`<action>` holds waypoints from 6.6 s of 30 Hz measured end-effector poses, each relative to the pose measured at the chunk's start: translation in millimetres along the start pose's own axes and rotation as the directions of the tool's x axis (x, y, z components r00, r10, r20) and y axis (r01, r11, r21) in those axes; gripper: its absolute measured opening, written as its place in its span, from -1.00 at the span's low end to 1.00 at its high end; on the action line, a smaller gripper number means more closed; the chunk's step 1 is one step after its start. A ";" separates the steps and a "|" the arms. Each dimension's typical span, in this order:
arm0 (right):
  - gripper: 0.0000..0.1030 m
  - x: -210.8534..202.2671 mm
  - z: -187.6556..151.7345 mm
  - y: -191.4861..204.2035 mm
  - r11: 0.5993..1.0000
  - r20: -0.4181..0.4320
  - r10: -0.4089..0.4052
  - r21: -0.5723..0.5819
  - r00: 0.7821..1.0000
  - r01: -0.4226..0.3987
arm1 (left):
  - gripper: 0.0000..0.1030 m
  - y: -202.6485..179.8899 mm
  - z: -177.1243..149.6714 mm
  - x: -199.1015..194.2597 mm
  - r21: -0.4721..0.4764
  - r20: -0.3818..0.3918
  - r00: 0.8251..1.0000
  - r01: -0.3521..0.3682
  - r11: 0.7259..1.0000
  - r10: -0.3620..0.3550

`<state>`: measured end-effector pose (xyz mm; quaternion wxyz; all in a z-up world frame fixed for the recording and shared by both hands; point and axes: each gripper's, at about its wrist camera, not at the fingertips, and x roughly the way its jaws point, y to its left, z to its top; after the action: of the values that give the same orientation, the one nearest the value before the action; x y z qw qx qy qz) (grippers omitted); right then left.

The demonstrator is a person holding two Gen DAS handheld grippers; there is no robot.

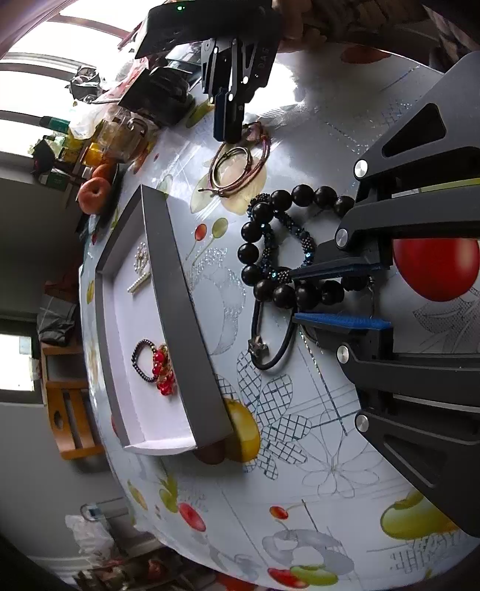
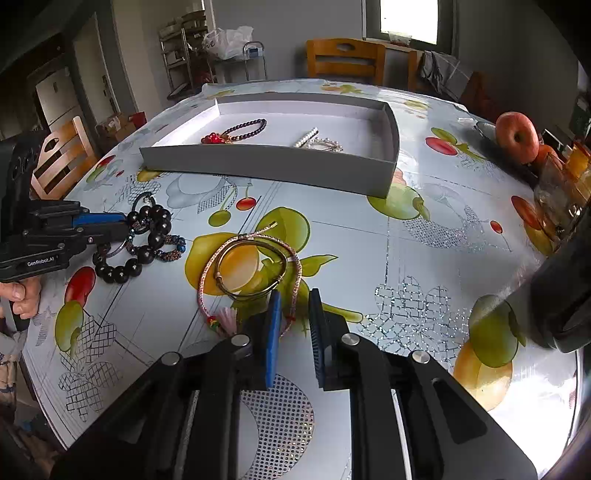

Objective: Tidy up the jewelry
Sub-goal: 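Grasp the large black bead bracelet with the left tool while the right tool grasps the pink cord bracelet, then carry both bracelets into the tray and open both tools to release them, then withdraw both open tools from the tray toward the remaining jewelry, then grasp the dark blue beaded strand with the left tool while the right tool grasps the thin bangle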

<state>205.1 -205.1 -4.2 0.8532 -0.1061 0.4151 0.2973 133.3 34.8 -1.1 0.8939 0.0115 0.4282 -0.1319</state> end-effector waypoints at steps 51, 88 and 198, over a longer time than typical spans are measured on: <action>-0.91 -12.6 149.1 7.3 0.998 0.240 0.028 -0.066 0.970 -0.012 | -0.71 2.2 140.9 -49.9 0.087 0.269 0.962 -0.070 0.994 0.045; -0.91 86.1 137.0 -25.3 0.999 0.113 -0.001 0.042 0.994 -0.004 | -0.71 70.6 108.3 48.6 -0.041 0.094 0.987 -0.127 0.991 0.130; -0.06 17.3 22.5 14.7 0.997 0.011 0.034 -0.077 0.999 -0.033 | -0.48 -56.8 16.1 22.0 0.307 -0.044 0.997 0.072 0.949 -0.061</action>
<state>219.2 -176.4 -2.4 0.8460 -0.1299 0.4000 0.3278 144.8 -27.1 -2.6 0.8688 0.1387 0.4176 -0.2271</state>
